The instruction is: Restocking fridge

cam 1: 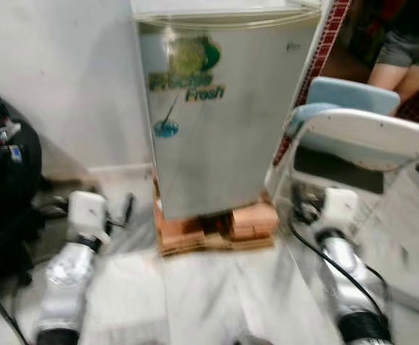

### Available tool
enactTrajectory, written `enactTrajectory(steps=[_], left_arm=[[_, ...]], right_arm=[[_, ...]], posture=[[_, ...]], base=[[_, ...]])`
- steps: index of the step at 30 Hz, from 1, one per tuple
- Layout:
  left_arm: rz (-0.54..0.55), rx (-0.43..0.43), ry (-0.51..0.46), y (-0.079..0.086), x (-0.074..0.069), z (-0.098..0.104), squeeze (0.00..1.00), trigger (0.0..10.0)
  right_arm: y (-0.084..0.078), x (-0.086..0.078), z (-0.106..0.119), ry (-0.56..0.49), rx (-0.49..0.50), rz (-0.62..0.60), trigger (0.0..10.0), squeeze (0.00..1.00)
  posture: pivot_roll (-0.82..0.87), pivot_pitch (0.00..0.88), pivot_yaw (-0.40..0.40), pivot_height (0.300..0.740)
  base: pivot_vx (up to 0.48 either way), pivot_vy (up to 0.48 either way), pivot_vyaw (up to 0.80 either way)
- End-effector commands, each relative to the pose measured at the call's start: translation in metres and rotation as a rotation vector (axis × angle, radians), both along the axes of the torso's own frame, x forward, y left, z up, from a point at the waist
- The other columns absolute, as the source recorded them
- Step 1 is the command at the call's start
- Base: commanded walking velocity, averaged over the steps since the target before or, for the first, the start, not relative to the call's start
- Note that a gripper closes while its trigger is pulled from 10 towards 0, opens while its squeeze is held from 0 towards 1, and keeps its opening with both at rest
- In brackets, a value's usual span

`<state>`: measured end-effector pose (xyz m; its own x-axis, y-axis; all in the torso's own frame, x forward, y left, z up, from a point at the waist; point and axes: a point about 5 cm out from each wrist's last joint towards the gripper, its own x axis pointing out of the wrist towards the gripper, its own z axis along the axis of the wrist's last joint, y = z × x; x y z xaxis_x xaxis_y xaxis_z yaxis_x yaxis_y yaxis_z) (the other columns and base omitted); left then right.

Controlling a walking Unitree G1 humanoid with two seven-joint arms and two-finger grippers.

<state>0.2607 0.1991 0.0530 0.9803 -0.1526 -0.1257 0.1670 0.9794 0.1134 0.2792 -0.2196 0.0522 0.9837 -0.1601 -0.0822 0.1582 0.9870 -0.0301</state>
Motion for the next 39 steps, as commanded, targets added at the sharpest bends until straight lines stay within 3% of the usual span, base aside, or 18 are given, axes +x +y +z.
enactTrajectory(steps=[1, 8, 12, 19, 22, 30, 39], left_arm=[[0.044, 0.015, 0.005, 0.015, -0.001, 0.002, 0.0, 10.0], [0.042, 0.015, 0.013, 0.014, -0.002, 0.0, 0.0, 10.0], [0.052, 0.047, 0.01, 0.015, -0.011, 0.0, 0.0, 10.0], [0.063, 0.1, 0.012, 0.026, -0.034, 0.005, 0.0, 10.0], [0.135, 0.09, -0.007, 0.028, -0.04, 0.006, 0.0, 10.0], [0.123, 0.075, -0.018, 0.019, -0.034, 0.008, 0.0, 10.0], [0.1, 0.089, -0.038, 0.017, -0.023, 0.015, 0.0, 10.0]], right_arm=[[0.01, 0.004, 0.002, -0.013, 0.013, 0.027, 10.0, 0.0], [0.01, 0.004, 0.002, -0.013, 0.013, 0.03, 10.0, 0.0], [0.007, -0.001, 0.005, -0.03, -0.041, 0.057, 10.0, 0.0], [-0.002, -0.006, 0.016, -0.065, -0.051, 0.04, 10.0, 0.0], [-0.006, -0.013, 0.01, -0.04, -0.047, 0.017, 10.0, 0.0], [0.005, -0.012, 0.01, -0.039, -0.037, 0.044, 10.0, 0.0], [0.001, -0.011, 0.011, -0.047, -0.03, 0.008, 10.0, 0.0]], posture=[[0.05, 0.0, -0.04, 0.74], [0.06, 0.0, -0.048, 0.74], [0.05, 0.0, -0.049, 0.74], [0.06, 0.0, -0.05, 0.74], [0.07, 0.0, -0.05, 0.74], [0.06, 0.0, -0.05, 0.74], [0.06, 0.0, -0.044, 0.74]], base=[[0.0, 0.446, 0.0], [0.0, 0.468, 0.0], [0.0, 0.346, 0.0], [0.0, 0.0, 0.0], [0.0, 0.0, 0.0], [0.0, 0.254, 0.0], [0.0, 0.465, -0.72]])
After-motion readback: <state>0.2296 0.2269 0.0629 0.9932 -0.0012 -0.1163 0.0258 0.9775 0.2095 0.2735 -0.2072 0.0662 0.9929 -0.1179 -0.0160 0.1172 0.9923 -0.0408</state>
